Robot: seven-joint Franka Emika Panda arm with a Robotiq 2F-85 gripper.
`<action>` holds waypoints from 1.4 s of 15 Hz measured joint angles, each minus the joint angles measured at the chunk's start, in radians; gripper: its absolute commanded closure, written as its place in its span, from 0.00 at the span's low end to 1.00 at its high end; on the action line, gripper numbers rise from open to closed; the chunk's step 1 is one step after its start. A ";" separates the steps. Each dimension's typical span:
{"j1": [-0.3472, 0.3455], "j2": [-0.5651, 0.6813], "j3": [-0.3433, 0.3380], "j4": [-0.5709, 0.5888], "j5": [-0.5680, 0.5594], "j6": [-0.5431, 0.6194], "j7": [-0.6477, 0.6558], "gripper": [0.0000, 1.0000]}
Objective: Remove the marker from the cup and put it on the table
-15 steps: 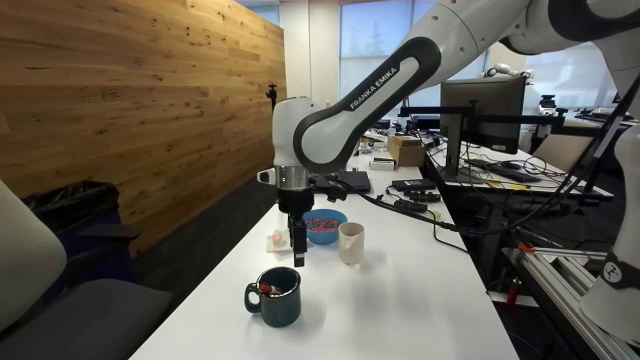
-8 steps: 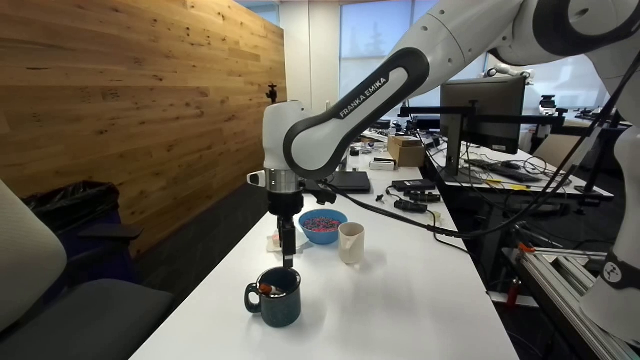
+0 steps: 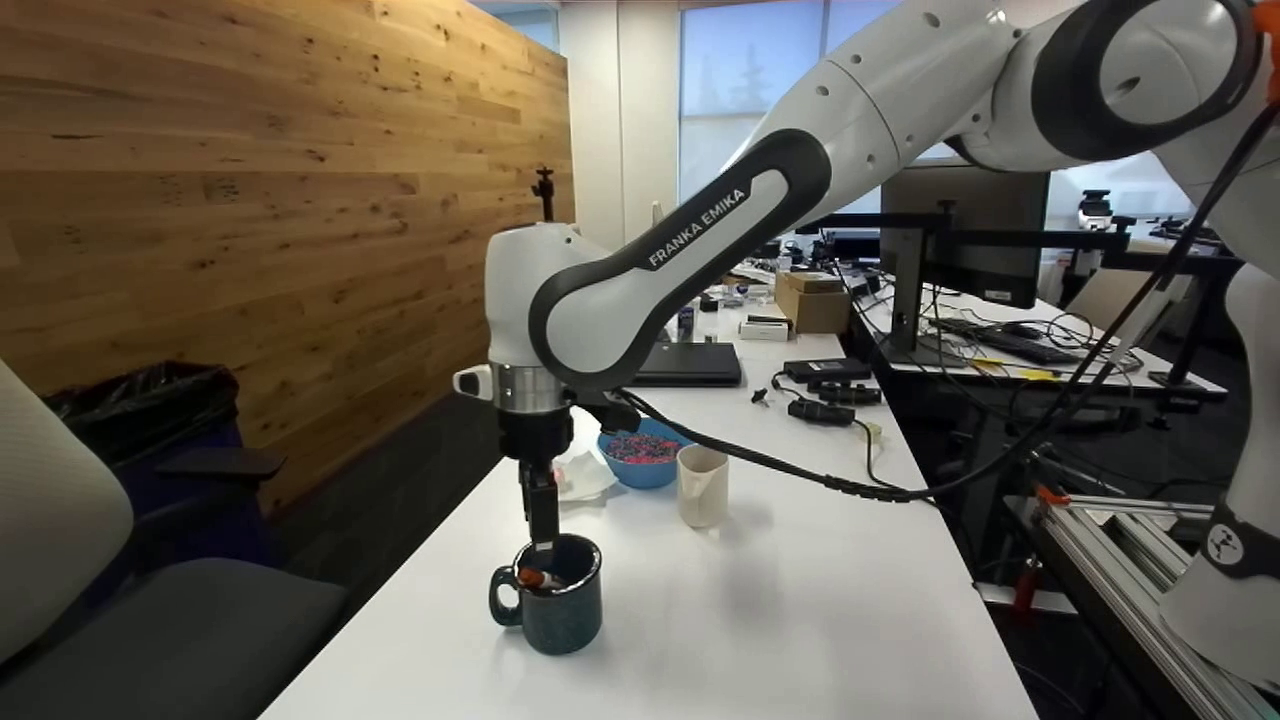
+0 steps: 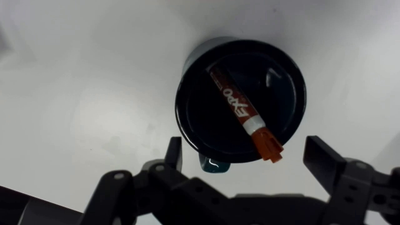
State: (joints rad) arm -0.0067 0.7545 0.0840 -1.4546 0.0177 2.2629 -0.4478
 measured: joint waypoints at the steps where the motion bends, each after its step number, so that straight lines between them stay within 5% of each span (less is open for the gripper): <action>1: 0.006 0.013 0.001 0.016 -0.004 -0.006 0.000 0.00; 21: 0.057 0.066 0.004 0.126 -0.047 -0.116 0.000 0.00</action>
State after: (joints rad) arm 0.0501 0.8208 0.0877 -1.3286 -0.0289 2.1472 -0.4478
